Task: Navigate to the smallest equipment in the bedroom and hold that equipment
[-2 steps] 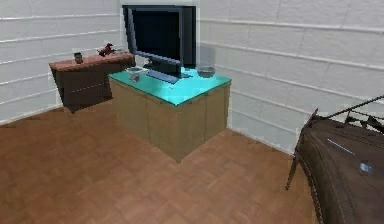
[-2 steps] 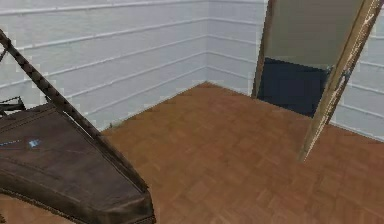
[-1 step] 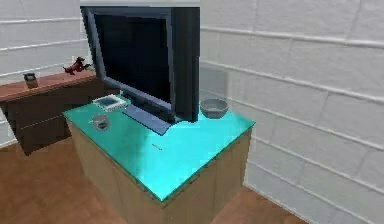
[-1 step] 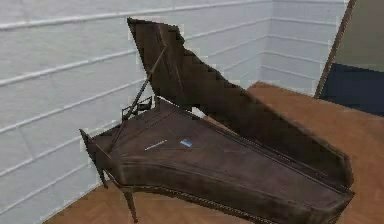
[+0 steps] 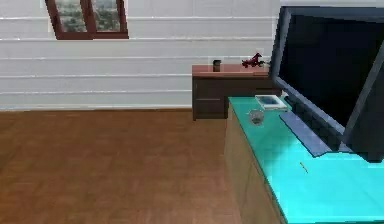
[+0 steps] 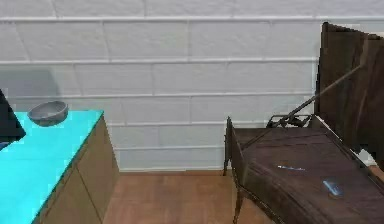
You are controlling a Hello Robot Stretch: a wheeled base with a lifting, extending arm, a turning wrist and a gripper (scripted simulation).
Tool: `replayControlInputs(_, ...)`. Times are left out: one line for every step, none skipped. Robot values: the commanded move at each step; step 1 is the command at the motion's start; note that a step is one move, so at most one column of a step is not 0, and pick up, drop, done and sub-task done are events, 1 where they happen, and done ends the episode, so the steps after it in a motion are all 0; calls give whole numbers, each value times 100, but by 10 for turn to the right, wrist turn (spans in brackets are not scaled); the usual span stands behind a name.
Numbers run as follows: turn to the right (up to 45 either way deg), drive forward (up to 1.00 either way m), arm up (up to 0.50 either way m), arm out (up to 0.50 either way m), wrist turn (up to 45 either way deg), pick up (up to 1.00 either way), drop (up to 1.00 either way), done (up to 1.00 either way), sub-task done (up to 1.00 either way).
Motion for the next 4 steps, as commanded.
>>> replayControlInputs(-450,0,0,0,0,0,0,0,0)
replayControlInputs(-450,0,0,0,0,0,0,0,0)
replayControlInputs(-420,0,0,0,0,0,0,0,0)
replayControlInputs(0,90,0,0,0,0,0,0,0)
